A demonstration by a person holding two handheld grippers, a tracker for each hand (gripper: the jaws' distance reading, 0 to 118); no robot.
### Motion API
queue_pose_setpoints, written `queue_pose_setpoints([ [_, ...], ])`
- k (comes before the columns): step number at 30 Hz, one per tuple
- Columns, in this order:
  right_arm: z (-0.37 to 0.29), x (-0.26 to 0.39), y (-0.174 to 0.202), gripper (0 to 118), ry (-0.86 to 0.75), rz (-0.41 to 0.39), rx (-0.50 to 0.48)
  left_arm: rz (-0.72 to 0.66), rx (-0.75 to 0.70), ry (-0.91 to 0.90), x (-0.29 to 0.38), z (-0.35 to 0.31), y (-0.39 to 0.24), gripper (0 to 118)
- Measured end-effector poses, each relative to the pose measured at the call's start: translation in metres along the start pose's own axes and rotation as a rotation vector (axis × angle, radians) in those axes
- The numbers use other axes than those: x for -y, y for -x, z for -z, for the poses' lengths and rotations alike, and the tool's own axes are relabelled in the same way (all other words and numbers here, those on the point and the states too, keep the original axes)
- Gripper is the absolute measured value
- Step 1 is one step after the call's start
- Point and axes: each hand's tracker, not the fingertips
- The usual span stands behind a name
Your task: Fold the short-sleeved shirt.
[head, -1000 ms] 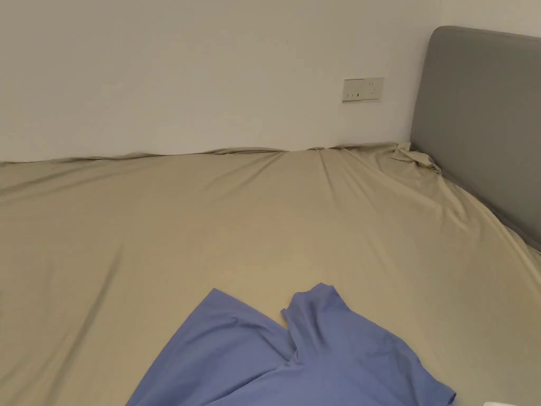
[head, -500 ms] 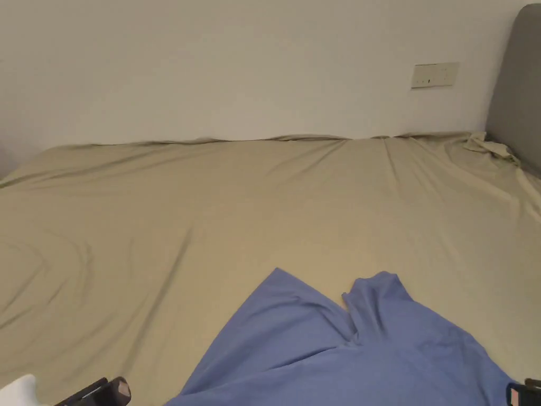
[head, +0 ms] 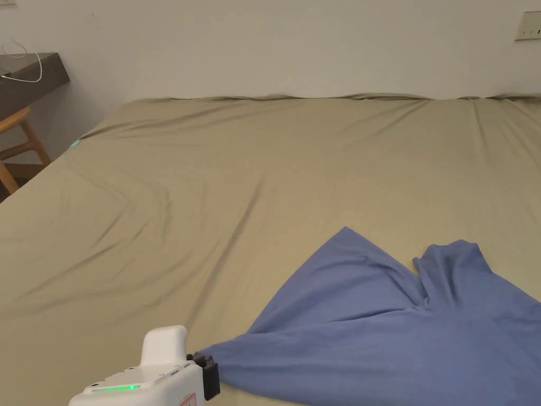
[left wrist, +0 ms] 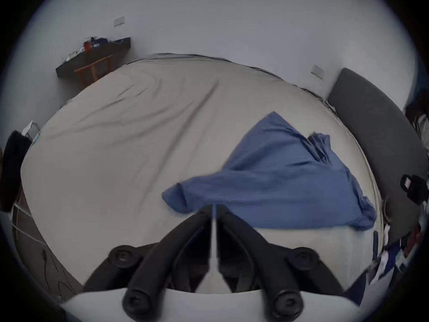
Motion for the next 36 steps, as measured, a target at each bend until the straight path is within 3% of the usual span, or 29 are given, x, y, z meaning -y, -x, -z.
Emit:
queue_pose_setpoints([
  [1, 0.000, -0.002, 0.001, 4, -0.003, -0.008, 0.001, 0.004, -0.062, -0.026, -0.003, 0.011, 0.003, 97],
  [2, -0.001, -0.003, -0.004, 4, -0.004, -0.005, -0.001, 0.030, -0.121, -0.023, -0.006, 0.025, 0.006, 108],
  [5, 0.004, -0.006, -0.008, 4, 0.002, 0.025, -0.015, 0.077, -0.189, 0.034, -0.012, 0.064, 0.014, 108],
  [8, 0.012, -0.005, -0.013, 4, 0.026, 0.043, -0.006, 0.029, -0.135, 0.146, -0.014, 0.101, 0.016, 108],
  [11, 0.018, -0.003, -0.021, 4, 0.050, 0.064, -0.006, 0.067, -0.128, 0.227, -0.008, 0.124, 0.008, 107],
  [14, 0.026, -0.001, -0.025, 4, 0.073, 0.069, 0.002, 0.084, -0.105, 0.222, -0.008, 0.125, 0.004, 106],
  [15, 0.029, -0.001, -0.026, 4, 0.083, 0.062, 0.012, 0.112, -0.102, 0.207, -0.009, 0.120, 0.004, 96],
  [16, 0.033, 0.000, -0.028, 4, 0.093, 0.052, 0.020, 0.112, -0.089, 0.179, -0.012, 0.115, 0.003, 75],
  [18, 0.044, 0.001, -0.034, 4, 0.115, 0.028, 0.040, 0.143, -0.081, 0.130, -0.014, 0.105, -0.004, 9],
  [20, 0.056, 0.000, -0.043, 4, 0.130, 0.005, 0.070, 0.208, -0.067, 0.123, -0.012, 0.094, -0.015, 8],
  [24, 0.094, -0.011, -0.081, 6, 0.178, -0.011, 0.101, 0.167, 0.015, 0.124, -0.013, 0.075, -0.023, 8],
  [25, 0.107, -0.018, -0.092, 28, 0.186, -0.013, 0.112, 0.166, 0.022, 0.119, -0.015, 0.068, -0.024, 8],
  [27, 0.143, -0.032, -0.118, 118, 0.278, -0.037, 0.122, 0.160, 0.058, 0.115, -0.019, 0.055, -0.028, 8],
  [28, 0.163, -0.035, -0.129, 118, 0.356, -0.026, 0.124, 0.146, 0.082, 0.108, -0.022, 0.051, -0.029, 8],
  [29, 0.176, -0.040, -0.140, 118, 0.317, -0.021, 0.141, 0.123, 0.108, 0.106, -0.025, 0.048, -0.029, 8],
  [34, 0.264, -0.052, -0.176, 117, 0.460, 0.030, 0.171, 0.126, 0.117, 0.098, -0.034, 0.041, -0.040, 8],
  [36, 0.292, -0.049, -0.180, 101, 0.523, 0.049, 0.161, 0.123, 0.115, 0.110, -0.035, 0.042, -0.043, 8],
])
